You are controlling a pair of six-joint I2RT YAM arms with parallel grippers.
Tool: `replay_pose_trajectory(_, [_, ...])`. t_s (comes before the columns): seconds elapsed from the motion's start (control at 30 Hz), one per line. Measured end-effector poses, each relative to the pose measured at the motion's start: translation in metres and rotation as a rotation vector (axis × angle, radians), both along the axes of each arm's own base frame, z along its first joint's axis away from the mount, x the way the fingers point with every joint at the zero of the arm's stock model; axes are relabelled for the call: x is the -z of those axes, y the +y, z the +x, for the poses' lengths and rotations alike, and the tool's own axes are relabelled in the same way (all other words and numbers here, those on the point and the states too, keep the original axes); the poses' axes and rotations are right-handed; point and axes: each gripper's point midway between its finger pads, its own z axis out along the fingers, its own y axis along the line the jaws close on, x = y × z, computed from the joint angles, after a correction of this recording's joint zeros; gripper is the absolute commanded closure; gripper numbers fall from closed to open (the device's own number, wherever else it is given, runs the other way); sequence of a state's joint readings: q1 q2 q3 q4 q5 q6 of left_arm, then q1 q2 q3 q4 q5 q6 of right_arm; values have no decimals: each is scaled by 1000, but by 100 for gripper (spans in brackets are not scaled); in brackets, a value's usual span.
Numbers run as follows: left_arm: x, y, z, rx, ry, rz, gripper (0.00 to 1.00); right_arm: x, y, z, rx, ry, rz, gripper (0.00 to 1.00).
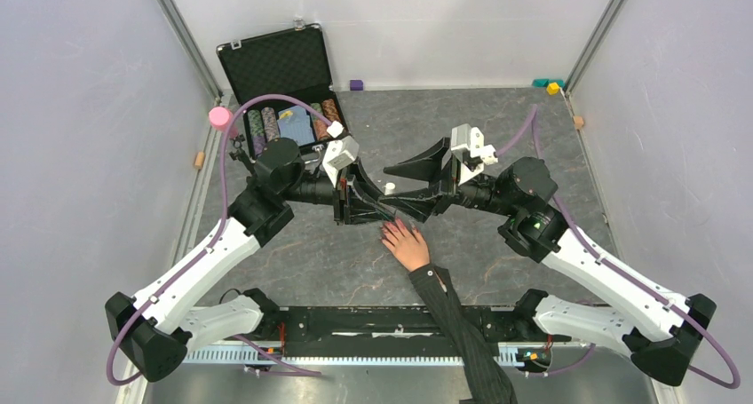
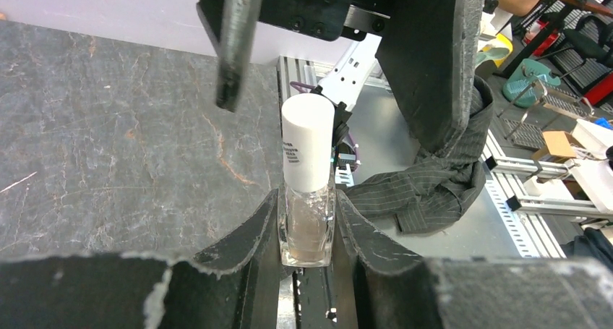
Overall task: Paint the nails
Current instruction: Screw the nail polish bottle.
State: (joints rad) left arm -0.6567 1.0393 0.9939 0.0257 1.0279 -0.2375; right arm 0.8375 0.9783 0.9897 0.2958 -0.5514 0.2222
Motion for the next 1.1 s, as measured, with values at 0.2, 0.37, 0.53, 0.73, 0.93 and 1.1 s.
replay_pose_trajectory(0.2, [-1,0,0,0,2,-3,98,5,4,-3,-34,10,-13,46])
replay_pose_trajectory(0.37, [-1,0,0,-1,3,-3,98,11,7,-2,-44,30,-28,63])
replay_pose_trajectory(0.53, [-1,0,1,-7,3,-3,98,12,7,-2,-45,37,-29,82])
replay_pose_trajectory(0.73, [1,0,5,-37,13,6,98,15,7,0,-41,41,-30,99])
replay_pose_trajectory(0.93, [5,2,10,-93,30,24,98,20,7,3,-28,45,-33,100])
replay_pose_trajectory(1.1, [8,4,18,-164,28,34,98,23,7,10,1,54,-34,100])
